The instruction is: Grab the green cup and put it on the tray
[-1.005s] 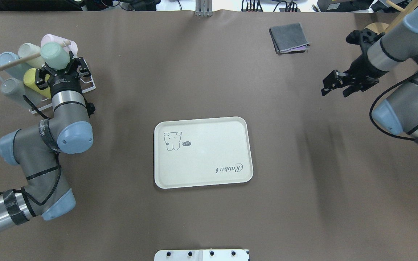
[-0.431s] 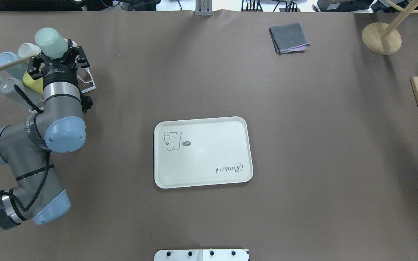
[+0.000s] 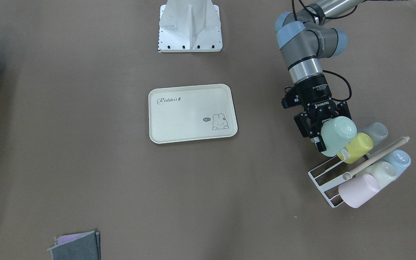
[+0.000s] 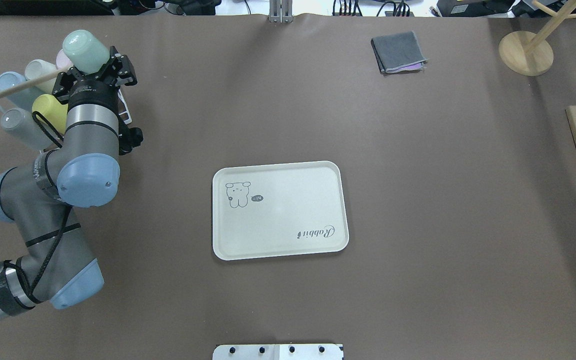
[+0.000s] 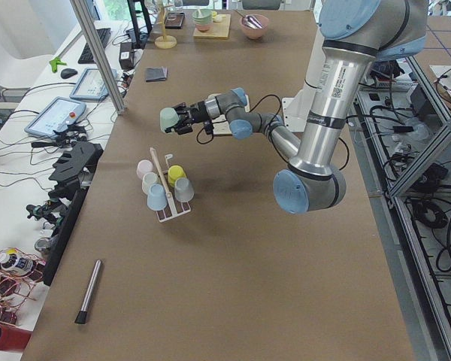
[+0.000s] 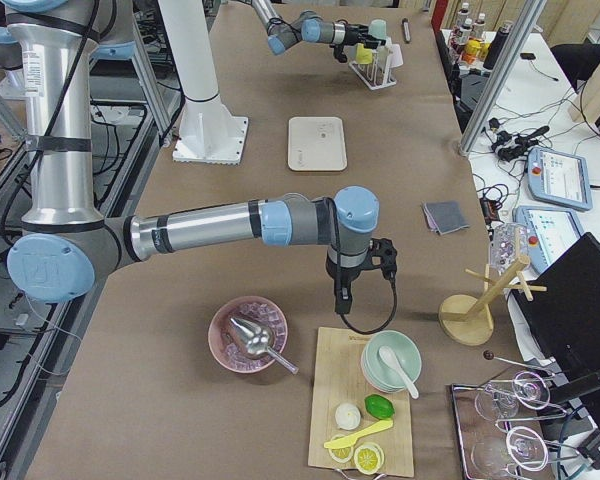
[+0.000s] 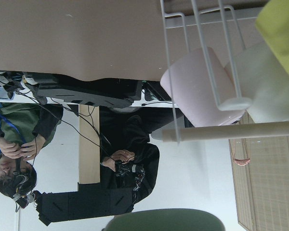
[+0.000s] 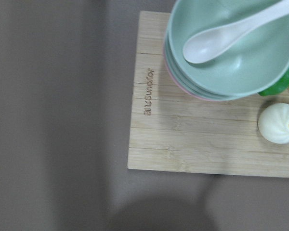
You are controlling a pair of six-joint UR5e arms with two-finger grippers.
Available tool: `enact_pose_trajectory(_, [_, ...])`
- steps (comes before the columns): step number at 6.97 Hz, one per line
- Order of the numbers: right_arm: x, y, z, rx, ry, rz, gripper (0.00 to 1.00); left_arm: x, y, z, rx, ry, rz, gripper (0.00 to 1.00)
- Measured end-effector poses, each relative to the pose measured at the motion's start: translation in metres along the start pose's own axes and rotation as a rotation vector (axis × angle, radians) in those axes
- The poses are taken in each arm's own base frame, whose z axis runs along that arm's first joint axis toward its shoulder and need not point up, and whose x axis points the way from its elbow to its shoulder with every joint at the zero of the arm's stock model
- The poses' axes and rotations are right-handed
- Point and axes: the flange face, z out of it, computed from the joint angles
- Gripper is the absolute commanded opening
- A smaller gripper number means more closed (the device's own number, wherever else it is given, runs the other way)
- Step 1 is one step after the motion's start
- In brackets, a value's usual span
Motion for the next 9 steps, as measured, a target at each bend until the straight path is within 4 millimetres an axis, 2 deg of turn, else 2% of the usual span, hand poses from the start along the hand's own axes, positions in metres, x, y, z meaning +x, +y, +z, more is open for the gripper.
enact_pose_trajectory(1, [0.009,0.006,0.004,-0.009,0.033,0.014,1.00,-0.006,0.004,-0.007,0.024,-0.065,-0.079,0.36])
enact_pose_trajectory(3, [0.014,0.008,0.007,-0.014,0.045,0.025,1.00,-0.012,0.000,-0.016,0.120,-0.208,-0.212,0.36])
enact_pose_trajectory(6, [0.015,0.006,0.008,-0.015,0.043,0.033,1.00,-0.014,-0.007,-0.018,0.181,-0.277,-0.349,0.35])
enact_pose_trajectory(7, [0.014,0.006,0.008,-0.014,0.034,0.031,1.00,-0.018,-0.009,-0.022,0.255,-0.302,-0.466,0.31])
enact_pose_trajectory(9, [0.011,0.006,0.007,-0.013,0.009,0.030,1.00,-0.027,-0.015,-0.032,0.458,-0.324,-0.755,0.29])
